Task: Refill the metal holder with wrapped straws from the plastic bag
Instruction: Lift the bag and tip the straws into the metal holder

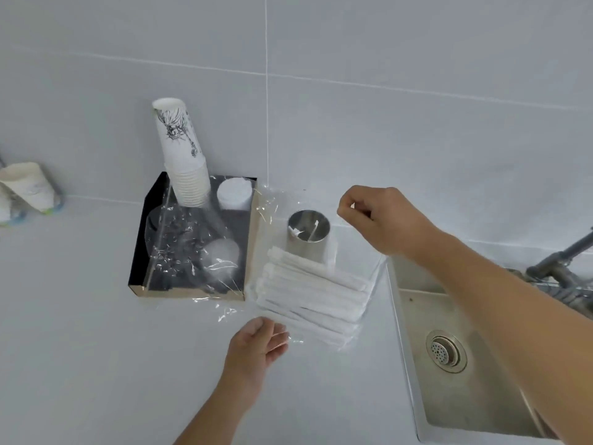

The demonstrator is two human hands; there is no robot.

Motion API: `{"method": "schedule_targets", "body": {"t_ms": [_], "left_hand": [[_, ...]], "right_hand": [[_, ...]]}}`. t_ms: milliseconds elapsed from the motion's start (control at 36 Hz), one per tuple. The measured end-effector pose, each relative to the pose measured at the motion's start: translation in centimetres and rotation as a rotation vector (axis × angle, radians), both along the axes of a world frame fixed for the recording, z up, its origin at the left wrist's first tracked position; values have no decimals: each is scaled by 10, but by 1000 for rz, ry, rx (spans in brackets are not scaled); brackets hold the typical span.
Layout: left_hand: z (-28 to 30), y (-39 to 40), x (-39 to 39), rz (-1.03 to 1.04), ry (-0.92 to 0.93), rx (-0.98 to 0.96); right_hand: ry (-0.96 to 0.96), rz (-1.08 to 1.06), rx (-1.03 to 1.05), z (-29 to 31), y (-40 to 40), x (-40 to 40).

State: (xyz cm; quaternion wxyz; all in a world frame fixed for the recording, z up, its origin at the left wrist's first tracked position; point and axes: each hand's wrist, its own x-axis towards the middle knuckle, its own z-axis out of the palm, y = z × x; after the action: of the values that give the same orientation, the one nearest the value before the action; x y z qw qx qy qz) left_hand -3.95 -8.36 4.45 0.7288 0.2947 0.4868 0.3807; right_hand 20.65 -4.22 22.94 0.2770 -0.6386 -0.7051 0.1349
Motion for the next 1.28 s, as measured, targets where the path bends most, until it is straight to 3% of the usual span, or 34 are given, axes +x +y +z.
{"method": "schedule_targets", "body": {"t_ms": [111,278,472,944,1111,1278], "left_hand": [[8,16,5,10,-92,16],[33,34,14,78,-423,-12],[52,57,34,141,-688,-118],[56,80,48,-134,-933,-8],[82,96,57,-279,-1087,124],[96,103,63,-214,-992,48]], "right_hand": [[-41,19,50,27,2,-12],[-81,-16,140,63,8,-31],[-111,-81,181,98,15,-50],[-154,-111,262,148,4,-83],[-202,-122,225,162,-3,-77],[-172,-175,247,164,-9,-67]]}}
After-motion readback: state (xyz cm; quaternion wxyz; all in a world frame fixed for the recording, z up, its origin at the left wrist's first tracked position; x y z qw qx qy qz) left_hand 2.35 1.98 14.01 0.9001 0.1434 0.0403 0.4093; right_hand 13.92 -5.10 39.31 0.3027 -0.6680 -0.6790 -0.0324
